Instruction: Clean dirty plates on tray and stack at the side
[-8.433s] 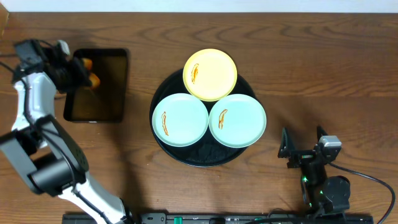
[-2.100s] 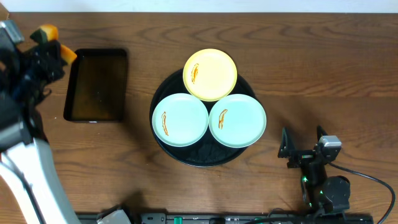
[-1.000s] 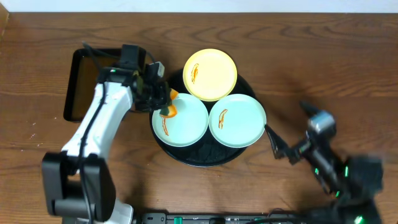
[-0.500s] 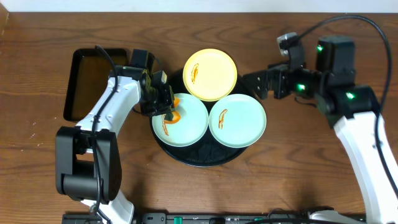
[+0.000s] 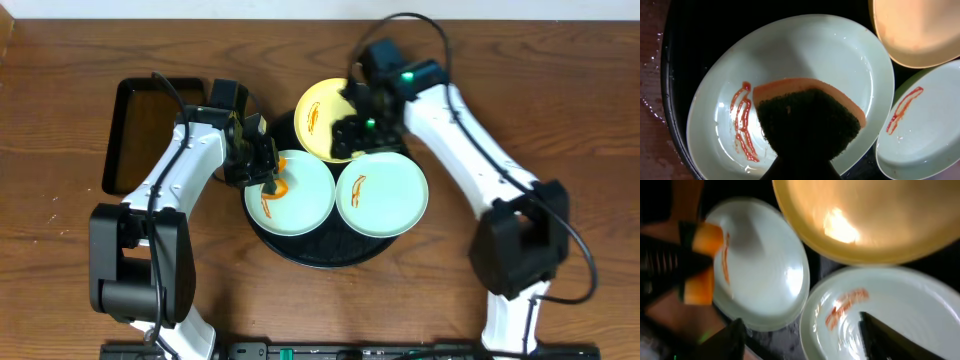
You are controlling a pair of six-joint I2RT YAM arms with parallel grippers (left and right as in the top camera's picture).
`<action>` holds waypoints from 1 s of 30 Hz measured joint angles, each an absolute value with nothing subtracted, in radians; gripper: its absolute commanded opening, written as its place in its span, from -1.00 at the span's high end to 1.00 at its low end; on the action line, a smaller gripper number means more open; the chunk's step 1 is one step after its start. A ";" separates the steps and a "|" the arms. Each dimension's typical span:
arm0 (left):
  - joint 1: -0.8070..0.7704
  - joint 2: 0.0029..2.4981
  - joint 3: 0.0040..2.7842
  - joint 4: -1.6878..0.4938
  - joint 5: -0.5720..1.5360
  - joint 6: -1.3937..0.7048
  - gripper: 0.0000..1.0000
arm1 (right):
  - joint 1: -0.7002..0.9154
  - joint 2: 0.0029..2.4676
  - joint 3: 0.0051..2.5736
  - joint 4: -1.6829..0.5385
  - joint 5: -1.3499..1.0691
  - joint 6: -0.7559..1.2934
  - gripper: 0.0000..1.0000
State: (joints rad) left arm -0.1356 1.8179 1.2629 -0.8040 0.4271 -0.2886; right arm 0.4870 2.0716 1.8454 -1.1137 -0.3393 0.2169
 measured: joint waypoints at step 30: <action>-0.136 1.818 1.263 -0.804 0.411 -0.289 0.85 | 0.598 2.298 1.852 -1.033 -0.174 0.281 0.53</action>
